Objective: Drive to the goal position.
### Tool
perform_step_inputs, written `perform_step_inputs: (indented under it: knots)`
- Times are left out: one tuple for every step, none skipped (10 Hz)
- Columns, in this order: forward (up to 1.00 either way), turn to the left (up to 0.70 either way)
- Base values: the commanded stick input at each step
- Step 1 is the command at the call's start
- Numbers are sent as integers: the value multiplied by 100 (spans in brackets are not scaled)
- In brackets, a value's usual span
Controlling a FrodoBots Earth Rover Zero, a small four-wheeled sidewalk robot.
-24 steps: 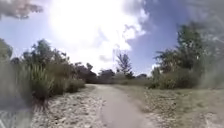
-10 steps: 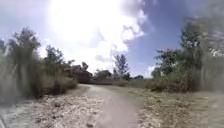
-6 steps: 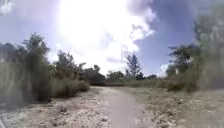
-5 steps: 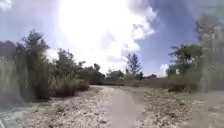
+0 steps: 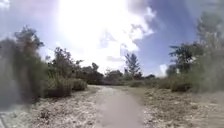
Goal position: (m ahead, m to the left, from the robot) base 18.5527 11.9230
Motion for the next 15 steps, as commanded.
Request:
perform_step_inputs:
  knots:
    - [70,0]
    - [70,25]
    - [70,35]
    - [70,35]
    - [70,35]
    - [70,24]
    - [70,4]
    - [70,0]
    - [70,0]
    - [70,0]
    - [70,0]
    - [70,0]
    - [70,0]
    - [70,0]
    - [70,0]
